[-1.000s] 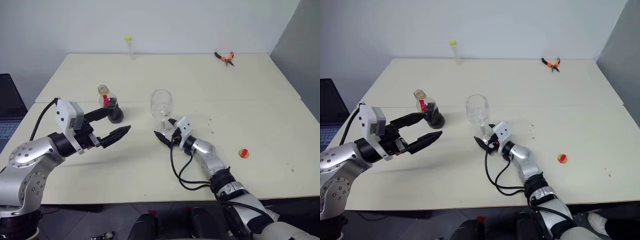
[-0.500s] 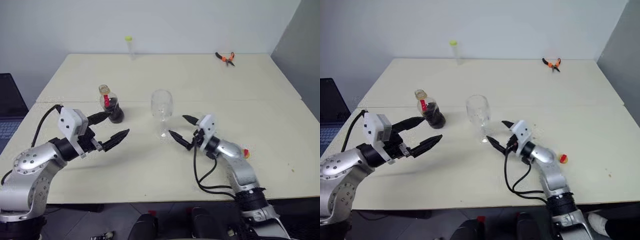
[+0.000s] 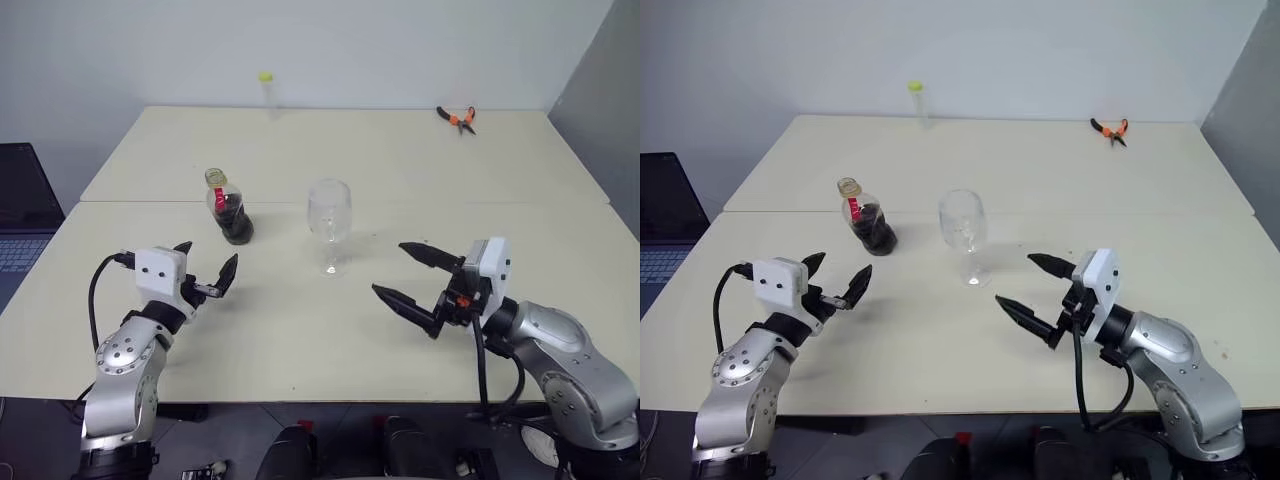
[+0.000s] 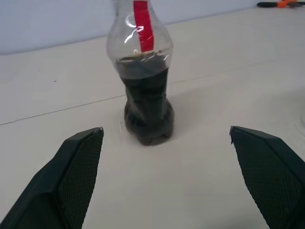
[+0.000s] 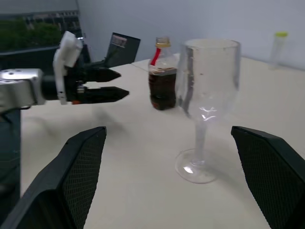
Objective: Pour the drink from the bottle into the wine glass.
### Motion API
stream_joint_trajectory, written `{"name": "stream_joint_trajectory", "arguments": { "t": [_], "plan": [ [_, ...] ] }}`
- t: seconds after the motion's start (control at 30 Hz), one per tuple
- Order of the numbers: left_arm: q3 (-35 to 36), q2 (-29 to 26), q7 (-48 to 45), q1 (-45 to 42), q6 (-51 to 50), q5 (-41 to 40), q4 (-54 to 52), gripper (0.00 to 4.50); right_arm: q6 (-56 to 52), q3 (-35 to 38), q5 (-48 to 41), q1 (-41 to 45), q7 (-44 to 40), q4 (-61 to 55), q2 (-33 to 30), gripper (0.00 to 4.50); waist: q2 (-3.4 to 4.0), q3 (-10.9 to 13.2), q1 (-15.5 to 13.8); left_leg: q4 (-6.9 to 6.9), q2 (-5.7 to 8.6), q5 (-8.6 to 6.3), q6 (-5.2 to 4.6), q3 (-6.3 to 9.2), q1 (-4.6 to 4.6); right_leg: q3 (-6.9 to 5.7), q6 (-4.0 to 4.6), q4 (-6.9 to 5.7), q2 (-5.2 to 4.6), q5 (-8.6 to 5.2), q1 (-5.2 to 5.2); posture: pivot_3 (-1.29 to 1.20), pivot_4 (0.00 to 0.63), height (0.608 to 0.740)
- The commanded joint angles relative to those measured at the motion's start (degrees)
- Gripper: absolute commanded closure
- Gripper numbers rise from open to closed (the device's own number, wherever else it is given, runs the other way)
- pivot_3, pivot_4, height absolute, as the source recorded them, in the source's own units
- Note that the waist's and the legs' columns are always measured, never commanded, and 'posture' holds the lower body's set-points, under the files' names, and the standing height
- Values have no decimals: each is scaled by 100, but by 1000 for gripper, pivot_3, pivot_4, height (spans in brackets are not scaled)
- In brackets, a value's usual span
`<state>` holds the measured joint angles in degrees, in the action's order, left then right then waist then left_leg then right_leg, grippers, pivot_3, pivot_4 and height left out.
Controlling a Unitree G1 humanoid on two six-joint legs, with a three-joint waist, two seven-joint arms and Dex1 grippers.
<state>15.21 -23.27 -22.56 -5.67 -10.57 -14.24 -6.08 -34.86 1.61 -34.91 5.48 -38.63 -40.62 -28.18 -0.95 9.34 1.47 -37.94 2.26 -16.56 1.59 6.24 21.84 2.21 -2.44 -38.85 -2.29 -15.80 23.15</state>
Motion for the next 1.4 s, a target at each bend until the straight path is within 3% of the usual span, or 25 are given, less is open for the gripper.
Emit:
{"name": "stream_joint_trajectory", "arguments": {
  "t": [0.03,0.73,0.83,1.1,1.2,1.4],
  "plan": [
    [-112,-2,56,-568,234,126,555,0,-278,115,-493,195,162,-461,-100,26,-2,-1,-8,-1,0,0,0,1,0,-2,0,0,1,0,-1,0,150,740],
    [-394,141,50,-3104,1565,519,4488,0,-479,237,-939,451,647,-497,-320,26,-12,-2,5,-3,6,2,2,-2,6,1,-1,1,2,0,4,0,150,740],
    [-363,89,-60,-3455,1759,524,4979,604,-450,246,-937,430,669,-508,-326,0,-12,-2,7,-3,6,1,2,-1,6,1,-1,0,2,0,5,0,150,740],
    [-207,60,-415,-3643,1912,304,5255,3115,-404,286,-951,362,726,-534,-314,0,-15,0,11,-3,8,2,2,-2,7,1,-2,1,4,-1,6,0,150,740],
    [-246,109,-726,-3508,1741,118,4745,3451,-330,291,-913,357,737,-553,-301,0,-16,1,8,-3,7,2,3,-1,9,0,-2,0,3,0,8,0,150,740],
    [-550,-131,-1173,-3381,1278,175,3502,3602,-231,310,-929,443,921,-656,-274,0,-22,4,9,-4,5,3,5,0,11,2,-2,-1,2,0,10,0,150,740]
  ]
}}
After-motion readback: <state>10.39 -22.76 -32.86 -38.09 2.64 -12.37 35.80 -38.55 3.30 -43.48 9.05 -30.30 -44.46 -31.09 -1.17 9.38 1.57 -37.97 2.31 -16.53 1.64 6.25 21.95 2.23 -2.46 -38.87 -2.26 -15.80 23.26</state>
